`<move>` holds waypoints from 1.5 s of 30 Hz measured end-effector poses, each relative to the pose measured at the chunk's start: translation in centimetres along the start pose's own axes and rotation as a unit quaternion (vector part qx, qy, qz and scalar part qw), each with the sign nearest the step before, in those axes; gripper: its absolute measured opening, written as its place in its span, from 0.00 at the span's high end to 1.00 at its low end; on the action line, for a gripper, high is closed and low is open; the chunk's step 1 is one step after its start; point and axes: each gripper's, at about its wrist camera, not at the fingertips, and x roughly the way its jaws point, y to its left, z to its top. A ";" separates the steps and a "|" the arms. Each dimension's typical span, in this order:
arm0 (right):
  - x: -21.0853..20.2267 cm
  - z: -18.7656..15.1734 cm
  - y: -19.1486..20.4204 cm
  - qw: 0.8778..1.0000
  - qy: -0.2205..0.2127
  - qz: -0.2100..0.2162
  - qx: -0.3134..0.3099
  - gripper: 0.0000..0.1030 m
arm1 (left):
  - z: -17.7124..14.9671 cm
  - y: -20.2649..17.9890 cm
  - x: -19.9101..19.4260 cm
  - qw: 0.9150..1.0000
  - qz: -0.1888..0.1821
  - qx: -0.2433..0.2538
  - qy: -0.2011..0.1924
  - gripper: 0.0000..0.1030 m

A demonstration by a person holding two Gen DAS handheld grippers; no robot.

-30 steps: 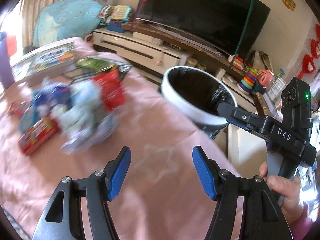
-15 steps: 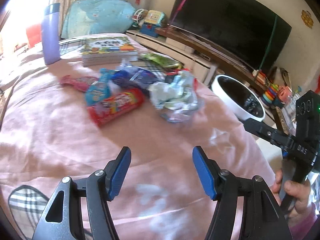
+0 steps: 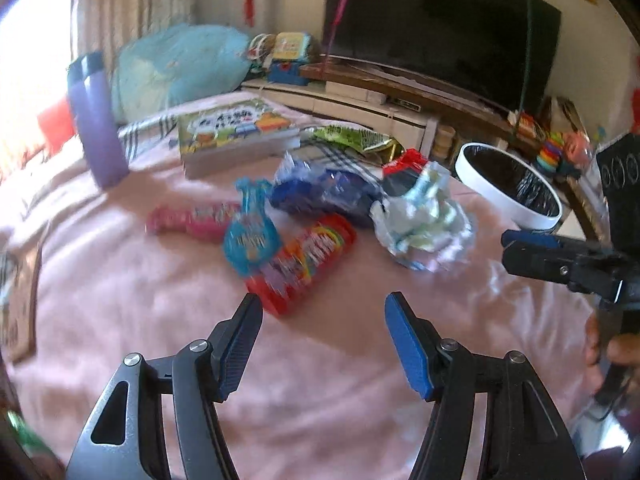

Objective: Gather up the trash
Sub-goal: 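Grasp the red candy tube with the left tool while the right grasps crumpled foil, then lift the candy tube and crumpled foil toward the bin with both tools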

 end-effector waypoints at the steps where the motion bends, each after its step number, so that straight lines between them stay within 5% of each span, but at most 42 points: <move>1: 0.3 0.3 0.0 1.000 0.001 0.000 -0.001 0.18 | 0.3 0.3 0.4 1.000 -0.002 0.007 0.003 0.38; 12: 4.4 1.9 -1.3 0.999 0.027 0.006 0.026 0.21 | 2.3 0.2 6.1 0.997 -0.001 0.062 0.040 0.40; 15: 4.8 1.8 -1.8 0.999 0.031 0.012 0.038 0.55 | 2.2 -0.1 7.2 0.996 0.006 0.061 0.062 0.67; 16: 4.7 1.8 -1.8 0.999 0.031 0.011 0.041 0.68 | 2.2 -0.1 7.4 0.996 0.002 0.058 0.065 0.70; 19: 3.9 1.5 -1.9 0.999 0.026 0.009 0.036 0.84 | 1.9 -0.4 7.2 0.997 -0.002 0.049 0.063 0.71; 32: -2.8 -1.0 -2.9 0.999 -0.014 0.006 0.035 0.86 | -0.6 -2.1 3.1 0.995 -0.070 -0.055 0.041 0.72; 45: -5.1 -2.5 -5.1 0.998 -0.024 -0.010 0.063 0.86 | -0.1 -5.7 4.7 0.998 -0.015 -0.019 0.060 0.72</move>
